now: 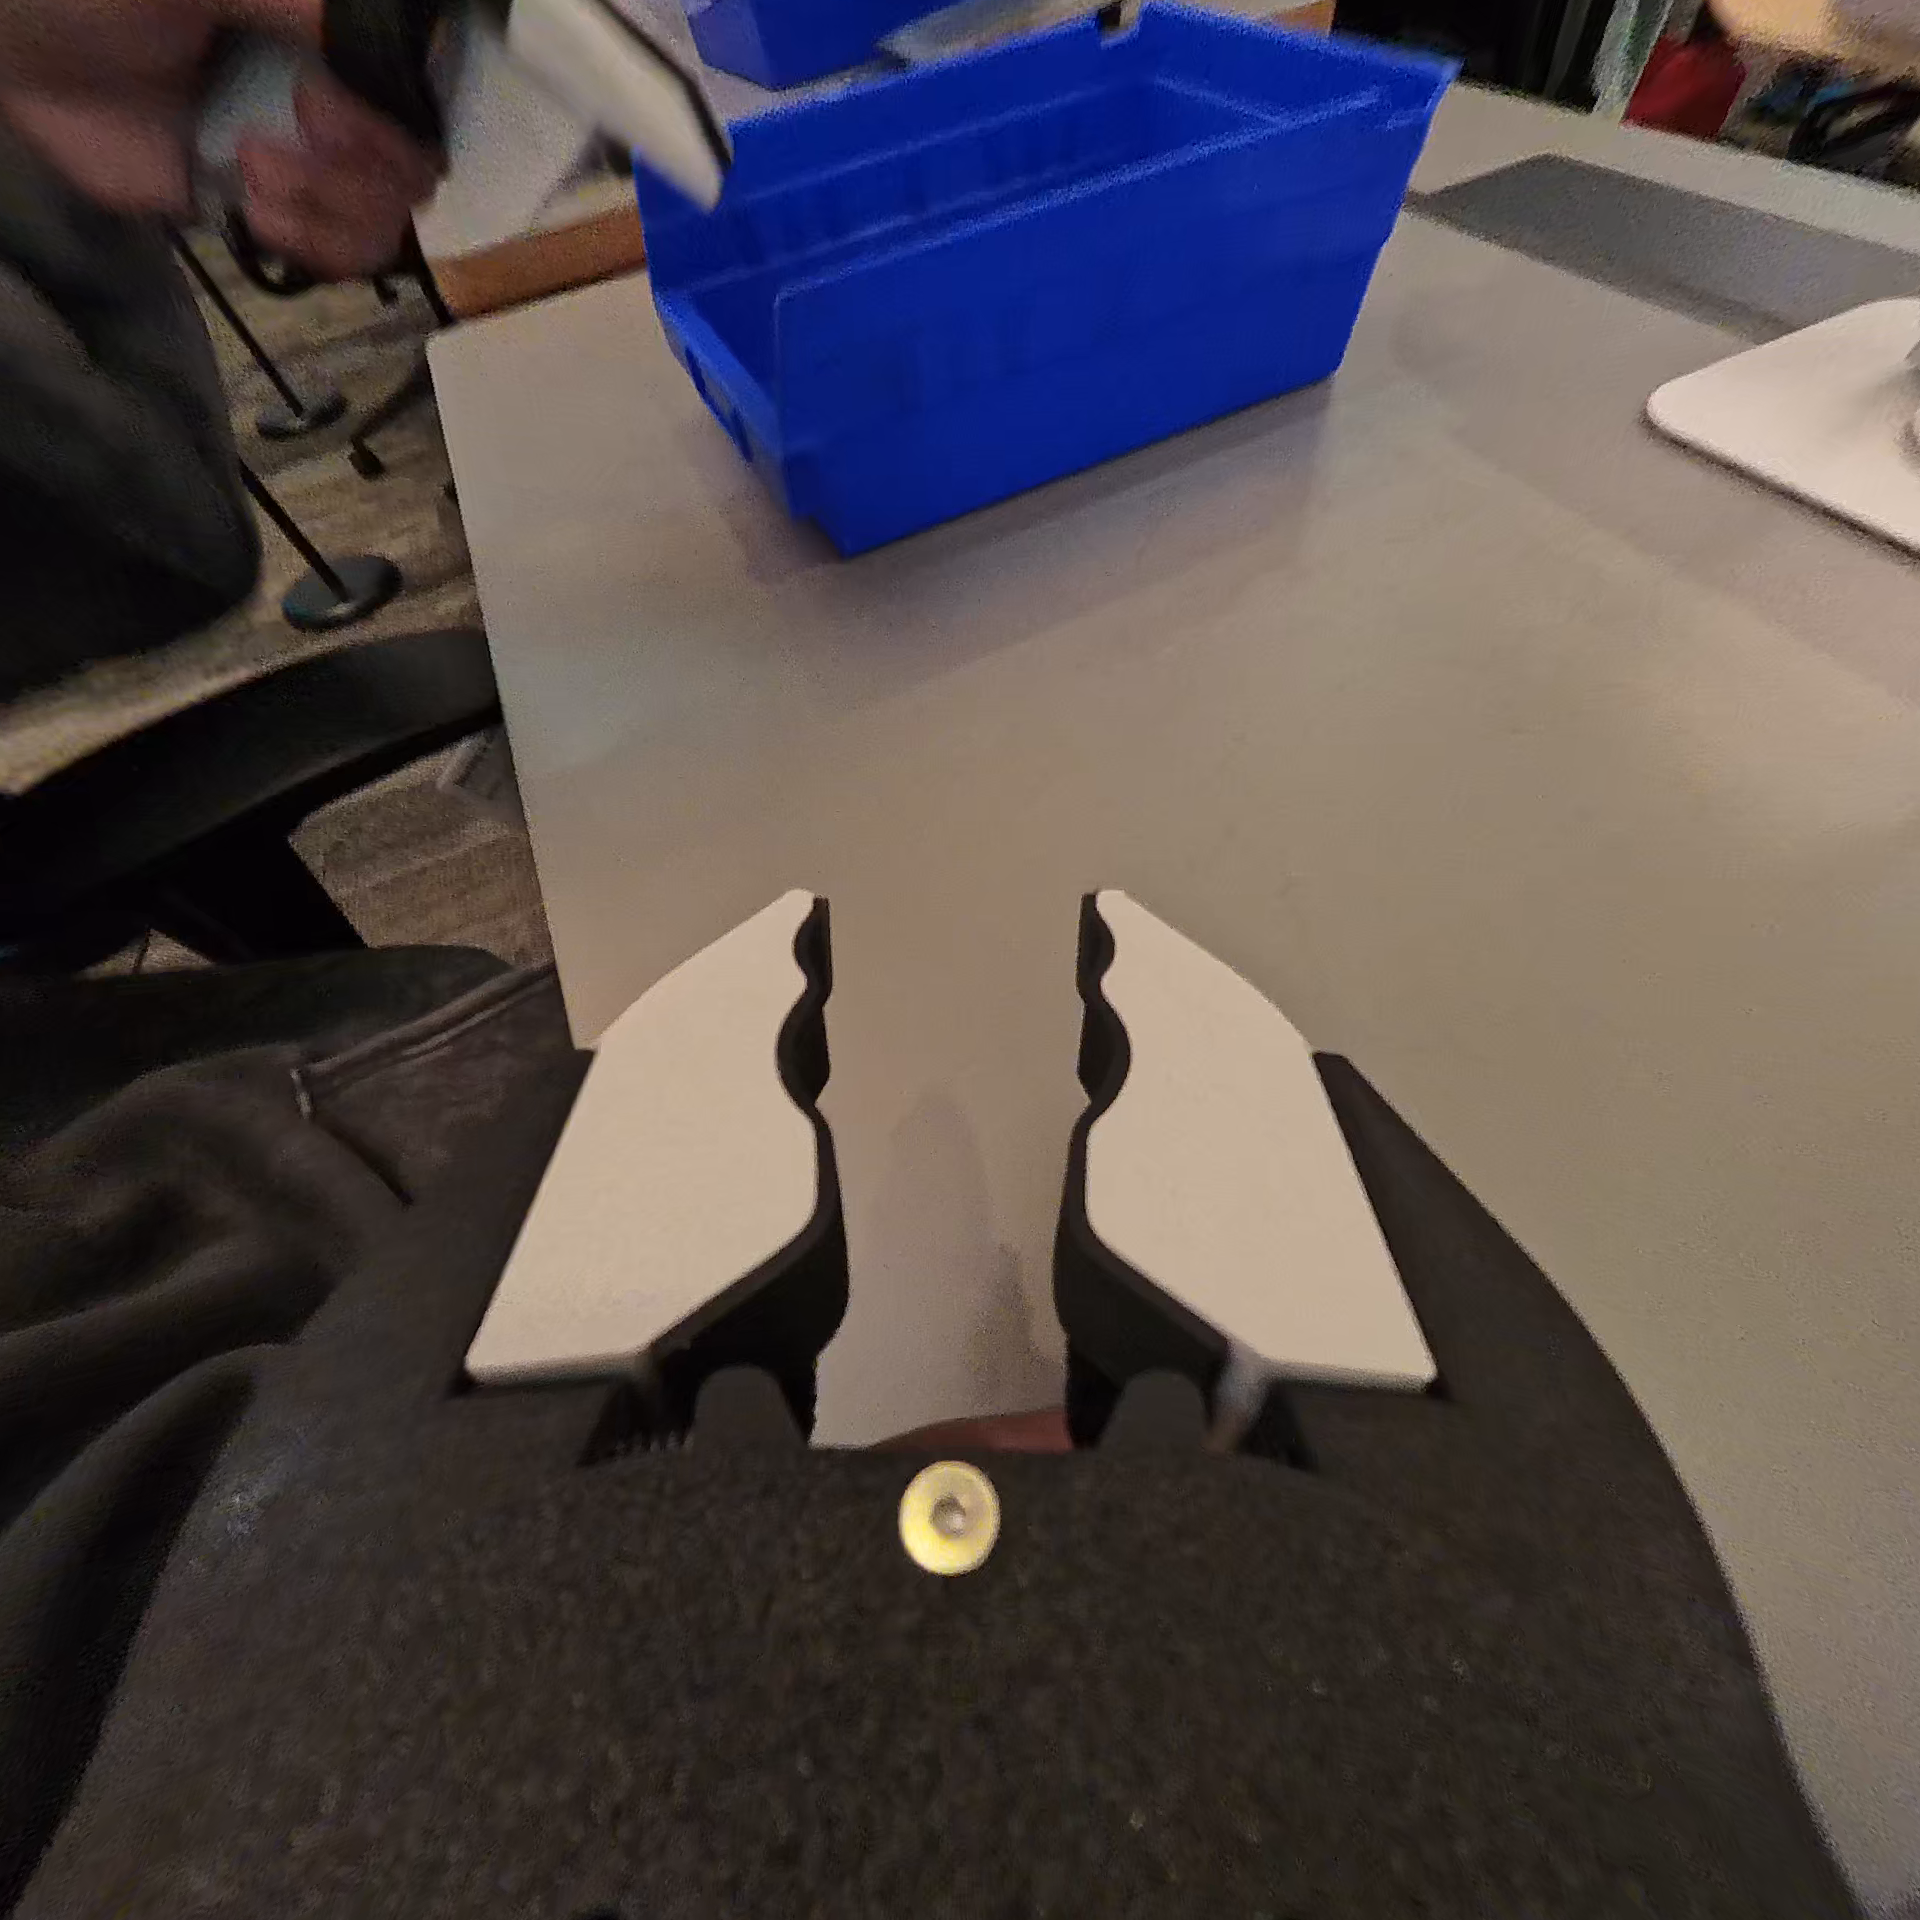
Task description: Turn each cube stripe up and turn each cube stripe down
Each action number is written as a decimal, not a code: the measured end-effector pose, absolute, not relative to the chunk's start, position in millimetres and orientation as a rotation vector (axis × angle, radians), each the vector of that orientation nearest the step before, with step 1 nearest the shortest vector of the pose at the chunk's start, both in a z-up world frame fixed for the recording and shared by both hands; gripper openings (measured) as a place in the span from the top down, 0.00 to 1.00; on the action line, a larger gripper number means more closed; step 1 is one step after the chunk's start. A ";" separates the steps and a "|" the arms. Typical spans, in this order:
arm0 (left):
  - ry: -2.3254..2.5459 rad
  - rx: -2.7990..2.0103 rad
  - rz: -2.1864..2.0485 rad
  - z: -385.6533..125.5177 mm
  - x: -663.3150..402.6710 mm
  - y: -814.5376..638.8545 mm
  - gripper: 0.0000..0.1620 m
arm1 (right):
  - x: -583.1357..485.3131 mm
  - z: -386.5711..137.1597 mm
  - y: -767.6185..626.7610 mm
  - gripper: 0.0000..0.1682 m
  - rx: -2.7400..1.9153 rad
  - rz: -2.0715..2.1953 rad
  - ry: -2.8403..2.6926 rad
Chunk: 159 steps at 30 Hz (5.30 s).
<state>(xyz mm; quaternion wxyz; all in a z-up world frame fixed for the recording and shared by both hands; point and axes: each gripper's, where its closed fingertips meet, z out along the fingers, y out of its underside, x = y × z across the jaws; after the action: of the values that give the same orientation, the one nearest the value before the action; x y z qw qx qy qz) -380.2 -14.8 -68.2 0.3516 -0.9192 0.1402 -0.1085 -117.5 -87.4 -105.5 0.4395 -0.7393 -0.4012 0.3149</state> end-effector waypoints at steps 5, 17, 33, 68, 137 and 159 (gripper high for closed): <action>0.075 -2.696 -0.133 -107.1 -441.0 38.5 0.60 | -131.2 -136.2 -107.2 0.73 -1.889 0.781 -1.118; -0.126 -2.985 -0.213 -179.3 -453.8 55.0 0.71 | -127.4 -148.9 -112.8 0.74 -1.956 0.859 -1.115; 0.654 -1.862 -1.198 4.4 -275.9 29.3 0.72 | -131.0 -77.4 -54.5 0.67 -1.776 1.611 -0.545; 0.767 -1.908 -0.728 -117.1 -211.2 -68.1 0.55 | 120.9 34.2 64.6 0.73 -1.848 0.308 -0.200; -0.110 -2.973 0.050 -163.3 -492.0 103.8 0.74 | -149.3 -102.2 -130.0 0.75 -1.823 1.121 -1.119; 0.394 -1.956 -1.832 -14.7 -133.2 35.1 0.74 | -134.9 -33.4 6.6 0.57 -1.824 1.951 -0.146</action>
<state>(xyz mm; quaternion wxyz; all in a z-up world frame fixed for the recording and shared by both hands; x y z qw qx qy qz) -133.2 35.1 -14.7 0.2149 -0.7053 0.1420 -0.6605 -134.9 6.6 -33.4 0.2313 -0.6636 -0.0533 0.7095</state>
